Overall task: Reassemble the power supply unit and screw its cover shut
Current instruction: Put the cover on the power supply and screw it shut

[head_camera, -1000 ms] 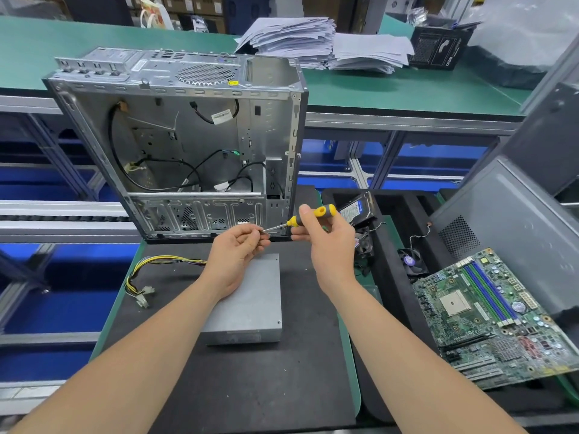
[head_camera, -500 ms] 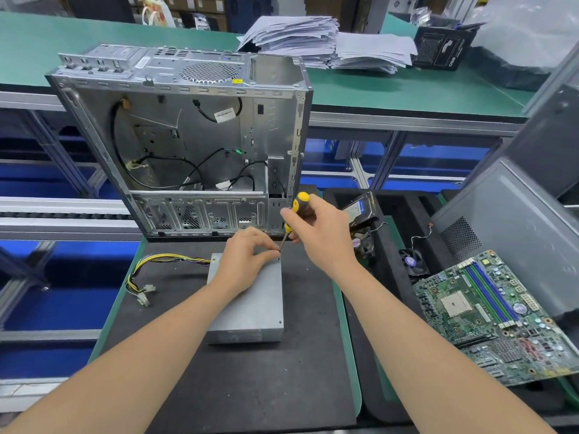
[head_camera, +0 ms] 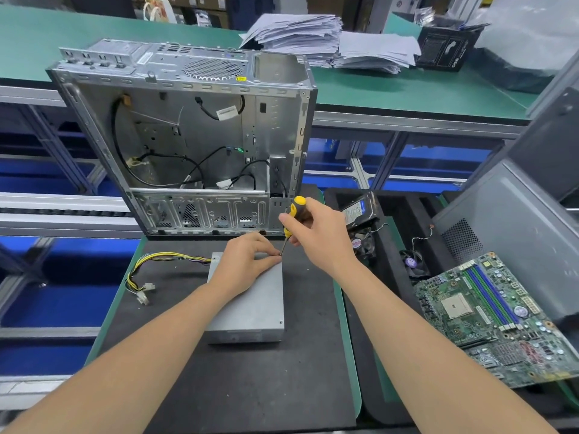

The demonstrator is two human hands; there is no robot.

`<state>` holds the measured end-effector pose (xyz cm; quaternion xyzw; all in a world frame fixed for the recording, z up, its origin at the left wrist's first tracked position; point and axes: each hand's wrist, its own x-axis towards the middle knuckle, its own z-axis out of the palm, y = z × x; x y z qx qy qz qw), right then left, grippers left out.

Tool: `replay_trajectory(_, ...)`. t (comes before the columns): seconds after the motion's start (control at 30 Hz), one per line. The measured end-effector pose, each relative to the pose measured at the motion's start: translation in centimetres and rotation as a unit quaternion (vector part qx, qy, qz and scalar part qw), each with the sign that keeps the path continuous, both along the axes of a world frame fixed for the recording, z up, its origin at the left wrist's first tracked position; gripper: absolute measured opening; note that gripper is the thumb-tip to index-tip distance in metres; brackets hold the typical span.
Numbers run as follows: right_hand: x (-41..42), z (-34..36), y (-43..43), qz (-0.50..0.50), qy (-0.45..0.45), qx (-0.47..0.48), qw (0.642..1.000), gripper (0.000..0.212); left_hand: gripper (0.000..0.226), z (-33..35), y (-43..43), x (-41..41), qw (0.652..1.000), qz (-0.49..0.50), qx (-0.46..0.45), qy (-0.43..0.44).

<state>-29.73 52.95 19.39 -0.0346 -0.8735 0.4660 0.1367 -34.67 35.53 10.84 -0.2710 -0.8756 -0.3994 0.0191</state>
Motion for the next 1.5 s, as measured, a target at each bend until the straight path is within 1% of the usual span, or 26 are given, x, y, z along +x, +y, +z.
replay_trajectory(0.27,0.0,0.6,-0.3,0.029,-0.001,0.061,0.998,0.027,0.009,0.1,0.0,0.0,1.0,-0.005,0.006,0.003)
replay_trajectory(0.43,-0.3,0.8,-0.2,0.053,-0.02,0.076,0.995,0.027,0.008,0.1,-0.3,-0.3,1.0,-0.01,0.005,-0.003)
replay_trajectory(0.53,-0.7,1.0,0.2,0.083,-0.04,0.095,0.991,0.019,0.006,0.2,-0.5,-0.5,1.0,-0.016,0.011,-0.024)
replay_trajectory(0.63,-0.9,1.3,0.4,0.109,-0.057,0.136,0.983,0.016,0.015,0.3,-1.0,-0.8,0.998,-0.037,-0.004,-0.056)
replay_trajectory(0.77,-1.0,1.8,0.5,0.135,-0.065,0.162,0.975,0.01,0.021,0.6,-1.4,-1.2,0.994,-0.062,-0.021,-0.085)
replay_trajectory(0.93,-1.2,2.2,0.9,0.147,-0.085,0.145,0.975,0.007,0.02,0.6,-1.1,-1.2,0.993,-0.041,-0.016,-0.106)
replay_trajectory(0.97,-1.1,2.2,1.0,0.144,-0.082,0.14,0.976,0.009,0.018,0.5,-1.0,-1.1,0.994,-0.033,-0.015,-0.105)
replay_trajectory(1.07,-0.9,2.1,0.9,0.129,-0.054,0.132,0.981,0.026,0.012,0.2,-0.6,-1.0,0.996,-0.02,-0.004,-0.091)
replay_trajectory(1.17,-0.9,1.7,0.6,0.09,-0.013,0.164,0.982,0.026,0.01,-0.1,-0.1,-0.7,0.998,-0.008,0.003,-0.069)
replay_trajectory(1.23,-1.0,1.4,0.0,0.057,0.002,0.184,0.981,0.038,0.01,-0.4,0.2,-0.4,0.999,-0.006,0.005,-0.047)
replay_trajectory(1.3,-1.0,1.2,-0.6,0.04,0.015,0.208,0.977,0.039,0.01,-0.6,0.3,-0.2,1.0,-0.01,0.007,-0.027)
replay_trajectory(1.33,-0.9,1.2,-0.8,0.047,0.019,0.199,0.979,0.033,0.01,-0.6,0.4,-0.2,1.0,-0.014,0.005,-0.02)
replay_trajectory(1.4,-0.8,1.5,-0.8,0.094,0.026,0.148,0.984,0.018,0.009,-0.7,0.5,-0.1,1.0,-0.018,-0.002,-0.01)
replay_trajectory(1.43,-0.7,1.7,-0.7,0.128,0.021,0.129,0.983,0.016,0.009,-0.7,0.5,0.0,1.0,-0.019,-0.005,-0.006)
replay_trajectory(1.5,-0.7,2.0,-0.3,0.181,0.003,0.126,0.975,0.019,0.008,-0.6,0.6,0.1,1.0,-0.018,-0.007,-0.001)
